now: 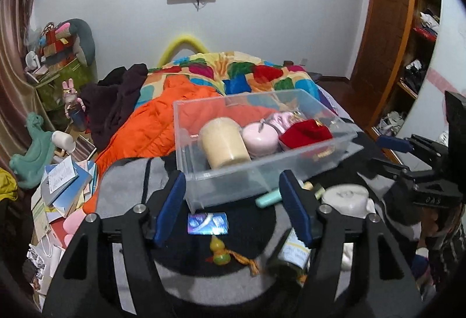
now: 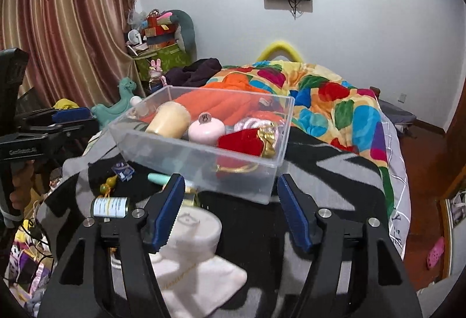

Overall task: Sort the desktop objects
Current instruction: 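Grasp the white round jar with the right gripper while the left reaches the green bottle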

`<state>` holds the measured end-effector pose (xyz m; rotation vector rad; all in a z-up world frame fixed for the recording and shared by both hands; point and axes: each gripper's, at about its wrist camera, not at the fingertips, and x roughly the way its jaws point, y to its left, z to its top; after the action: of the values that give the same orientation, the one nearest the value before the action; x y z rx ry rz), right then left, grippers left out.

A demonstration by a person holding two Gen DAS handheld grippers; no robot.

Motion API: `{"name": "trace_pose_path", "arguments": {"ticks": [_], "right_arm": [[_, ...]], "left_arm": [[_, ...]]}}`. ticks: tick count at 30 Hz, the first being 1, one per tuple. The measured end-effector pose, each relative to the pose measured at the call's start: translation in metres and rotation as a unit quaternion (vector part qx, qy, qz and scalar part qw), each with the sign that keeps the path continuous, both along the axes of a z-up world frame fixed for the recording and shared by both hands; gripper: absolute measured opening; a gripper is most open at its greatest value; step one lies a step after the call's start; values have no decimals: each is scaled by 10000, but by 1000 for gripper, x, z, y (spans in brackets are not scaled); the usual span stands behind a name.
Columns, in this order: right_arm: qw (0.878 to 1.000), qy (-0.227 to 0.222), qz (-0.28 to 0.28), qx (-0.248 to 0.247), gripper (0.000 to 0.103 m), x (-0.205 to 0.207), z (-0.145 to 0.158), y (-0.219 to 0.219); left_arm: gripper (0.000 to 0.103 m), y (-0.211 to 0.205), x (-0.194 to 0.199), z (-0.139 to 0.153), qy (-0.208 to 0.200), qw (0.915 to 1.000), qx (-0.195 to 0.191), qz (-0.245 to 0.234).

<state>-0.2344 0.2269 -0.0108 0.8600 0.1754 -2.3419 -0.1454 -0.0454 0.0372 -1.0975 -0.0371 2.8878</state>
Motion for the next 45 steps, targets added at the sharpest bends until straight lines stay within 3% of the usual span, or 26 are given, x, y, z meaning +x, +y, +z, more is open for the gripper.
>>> {"name": "trace_pose_path", "arguments": {"ticks": [6, 9, 16, 24, 27, 30, 34, 45], "right_arm": [[9999, -141, 44, 34, 67, 13, -10, 5], [9998, -186, 82, 70, 69, 19, -16, 2], [9989, -385, 251, 85, 75, 21, -35, -16], [9982, -451, 306, 239, 75, 23, -54, -37], [9980, -564, 274, 94, 75, 20, -57, -35], [9966, -746, 318, -113, 64, 16, -59, -31], [9943, -931, 346, -393, 63, 12, -60, -23], [9934, -763, -270, -815, 63, 21, -56, 23]], "left_arm": [[70, 3, 20, -12, 11, 9999, -170, 28], [80, 3, 32, -17, 107, 9996, -241, 78], [80, 1, 45, -33, -67, 9996, -241, 107], [80, 9, 48, -52, -307, 9994, -167, -76], [81, 17, 45, -58, -381, 9990, -143, -185], [82, 24, 44, -62, -405, 9986, -93, -319], [83, 33, 38, -68, -479, 9979, -105, -415], [83, 44, 29, -65, -517, 9974, 71, -490]]}}
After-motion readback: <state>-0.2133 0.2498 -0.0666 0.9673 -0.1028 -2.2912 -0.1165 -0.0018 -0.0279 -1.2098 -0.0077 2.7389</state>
